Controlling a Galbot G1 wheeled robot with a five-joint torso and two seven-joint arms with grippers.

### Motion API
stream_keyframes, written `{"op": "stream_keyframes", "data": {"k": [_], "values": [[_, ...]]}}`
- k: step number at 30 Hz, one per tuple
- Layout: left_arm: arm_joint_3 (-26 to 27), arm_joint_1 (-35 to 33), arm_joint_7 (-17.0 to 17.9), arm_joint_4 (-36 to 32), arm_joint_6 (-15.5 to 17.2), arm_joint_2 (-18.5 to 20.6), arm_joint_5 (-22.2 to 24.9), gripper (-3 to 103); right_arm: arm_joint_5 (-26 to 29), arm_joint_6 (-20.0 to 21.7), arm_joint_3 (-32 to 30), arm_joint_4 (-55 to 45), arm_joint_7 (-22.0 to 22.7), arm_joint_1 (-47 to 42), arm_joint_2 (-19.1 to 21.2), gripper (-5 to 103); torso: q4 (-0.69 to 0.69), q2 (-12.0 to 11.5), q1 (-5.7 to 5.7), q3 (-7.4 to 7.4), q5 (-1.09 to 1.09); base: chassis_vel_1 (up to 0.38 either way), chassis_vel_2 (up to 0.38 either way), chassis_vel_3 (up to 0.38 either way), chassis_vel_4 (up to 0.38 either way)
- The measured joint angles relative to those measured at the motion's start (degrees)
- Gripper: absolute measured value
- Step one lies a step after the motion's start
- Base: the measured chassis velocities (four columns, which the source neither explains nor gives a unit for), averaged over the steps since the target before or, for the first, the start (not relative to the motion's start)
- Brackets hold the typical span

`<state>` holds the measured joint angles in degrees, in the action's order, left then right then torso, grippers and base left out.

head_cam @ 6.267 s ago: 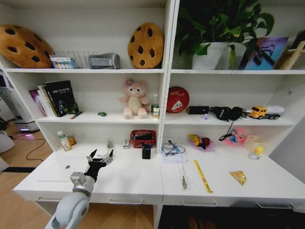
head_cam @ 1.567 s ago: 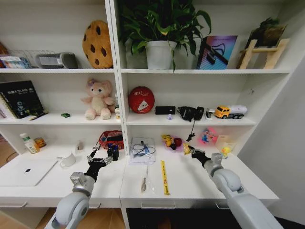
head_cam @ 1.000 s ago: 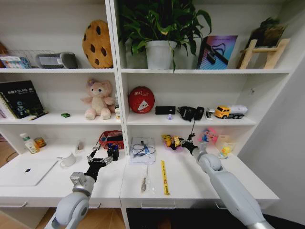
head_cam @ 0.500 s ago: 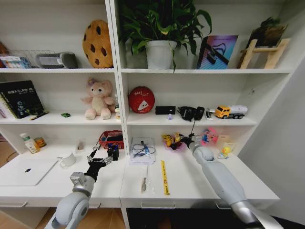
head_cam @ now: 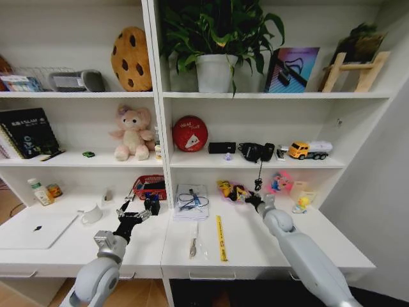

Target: Organize the objects on the table.

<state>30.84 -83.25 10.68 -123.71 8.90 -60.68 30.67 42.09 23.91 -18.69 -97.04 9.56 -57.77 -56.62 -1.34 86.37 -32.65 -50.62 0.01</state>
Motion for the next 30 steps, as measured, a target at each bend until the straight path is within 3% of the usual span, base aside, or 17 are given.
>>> {"op": "stream_keyframes", "data": {"k": [1, 4, 6, 11, 17, 21, 30], "values": [[0.00, 0.00, 0.00, 0.00, 0.00, 0.00, 0.00, 100, 0.00, 0.00, 0.00, 0.00, 0.00, 0.00, 0.00, 83, 0.00, 0.00, 0.00, 0.00, 0.00, 0.000, 0.000, 0.000, 0.000], [0.00, 0.00, 0.01, 0.00, 0.00, 0.00, 0.00, 100, -0.92, -0.19, -2.54, -7.74, 3.01, -6.25, 0.40, 97, 0.02, 0.00, 0.00, 0.00, -0.02, 0.000, 0.000, 0.000, 0.000], [0.01, 0.00, 0.06, 0.00, 0.00, 0.00, 0.00, 100, -1.57, -0.27, -3.64, -10.68, 4.56, -9.07, 0.53, 99, 0.01, 0.00, 0.00, 0.00, -0.02, 0.000, 0.000, 0.000, 0.000], [0.00, 0.00, 0.01, 0.00, 0.00, 0.00, 0.00, 100, -11.40, -0.84, -7.99, -21.75, 10.00, -18.94, 0.08, 100, 0.00, 0.00, 0.00, 0.00, -0.02, 0.000, 0.000, 0.000, 0.000], [0.00, 0.00, 0.01, 0.00, 0.00, 0.00, 0.00, 100, -19.36, 1.45, -9.67, -27.91, 9.36, -21.27, -0.74, 100, 0.01, 0.00, 0.00, 0.00, -0.02, 0.000, 0.000, 0.000, 0.000], [0.00, 0.00, 0.01, 0.00, 0.00, 0.00, 0.00, 100, -21.97, 4.31, -8.28, -29.11, 9.31, -20.29, -1.25, 100, 0.02, 0.00, 0.00, 0.00, -0.01, 0.000, 0.000, 0.000, 0.000], [0.00, 0.00, 0.01, 0.00, 0.00, 0.00, 0.00, 100, -25.39, 4.86, -7.00, -28.06, 7.96, -18.92, -1.26, 100, 0.01, 0.00, -0.01, -0.01, -0.01, 0.004, 0.006, -0.004, -0.004]]}}
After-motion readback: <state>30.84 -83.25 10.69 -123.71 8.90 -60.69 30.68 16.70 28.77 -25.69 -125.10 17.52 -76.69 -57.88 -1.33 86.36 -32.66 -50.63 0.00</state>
